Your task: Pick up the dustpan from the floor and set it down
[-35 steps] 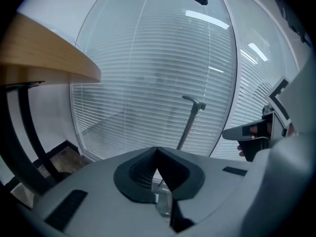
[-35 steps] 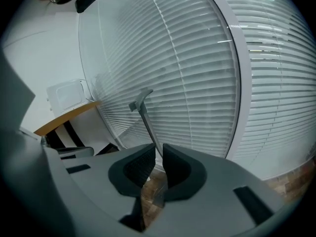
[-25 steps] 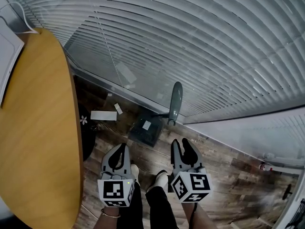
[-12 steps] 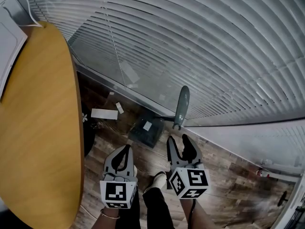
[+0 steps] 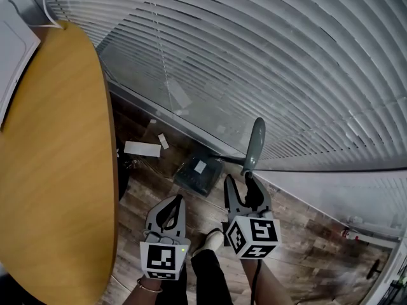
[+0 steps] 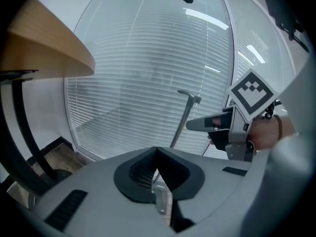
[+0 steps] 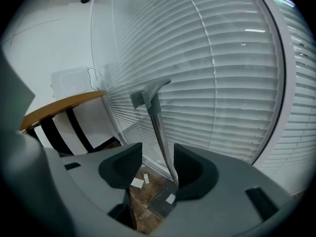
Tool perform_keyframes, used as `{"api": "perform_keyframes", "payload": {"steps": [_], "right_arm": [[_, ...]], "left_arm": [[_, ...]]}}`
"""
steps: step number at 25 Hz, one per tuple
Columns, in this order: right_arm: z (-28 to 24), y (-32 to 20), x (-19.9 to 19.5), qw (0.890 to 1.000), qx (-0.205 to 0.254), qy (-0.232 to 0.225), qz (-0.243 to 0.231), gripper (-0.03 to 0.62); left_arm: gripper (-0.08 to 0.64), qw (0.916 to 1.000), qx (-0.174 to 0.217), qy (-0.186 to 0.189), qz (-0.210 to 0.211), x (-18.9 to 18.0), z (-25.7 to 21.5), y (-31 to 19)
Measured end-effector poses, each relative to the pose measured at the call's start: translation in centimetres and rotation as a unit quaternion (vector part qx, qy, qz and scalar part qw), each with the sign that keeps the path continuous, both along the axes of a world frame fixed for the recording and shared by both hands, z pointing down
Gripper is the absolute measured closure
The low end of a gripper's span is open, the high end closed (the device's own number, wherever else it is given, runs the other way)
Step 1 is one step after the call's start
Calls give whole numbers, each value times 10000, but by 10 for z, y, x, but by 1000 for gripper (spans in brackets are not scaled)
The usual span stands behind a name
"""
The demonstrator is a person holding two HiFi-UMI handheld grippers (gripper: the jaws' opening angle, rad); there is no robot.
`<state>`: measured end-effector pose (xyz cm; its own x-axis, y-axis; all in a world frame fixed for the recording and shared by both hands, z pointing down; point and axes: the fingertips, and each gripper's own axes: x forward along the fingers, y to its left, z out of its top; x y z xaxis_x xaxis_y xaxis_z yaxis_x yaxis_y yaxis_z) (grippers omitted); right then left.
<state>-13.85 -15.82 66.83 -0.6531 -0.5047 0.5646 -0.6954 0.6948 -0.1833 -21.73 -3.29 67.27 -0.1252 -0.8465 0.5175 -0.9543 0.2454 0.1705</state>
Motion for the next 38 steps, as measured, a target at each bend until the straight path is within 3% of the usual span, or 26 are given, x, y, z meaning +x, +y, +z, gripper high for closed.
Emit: {"api": "perform_keyframes", "payload": {"steps": [16, 30, 38], "right_arm": [[0, -20, -22, 9996, 215, -12, 162, 385], [1, -27, -25, 9984, 476, 141, 267, 483], [2, -26, -25, 9976, 587, 208, 299, 488]], "left_arm": [[543, 9999, -70, 105, -29, -11, 10, 7], [543, 9999, -116, 115, 19, -15, 13, 14], [543, 9998, -100, 184, 54, -8, 15, 19]]}}
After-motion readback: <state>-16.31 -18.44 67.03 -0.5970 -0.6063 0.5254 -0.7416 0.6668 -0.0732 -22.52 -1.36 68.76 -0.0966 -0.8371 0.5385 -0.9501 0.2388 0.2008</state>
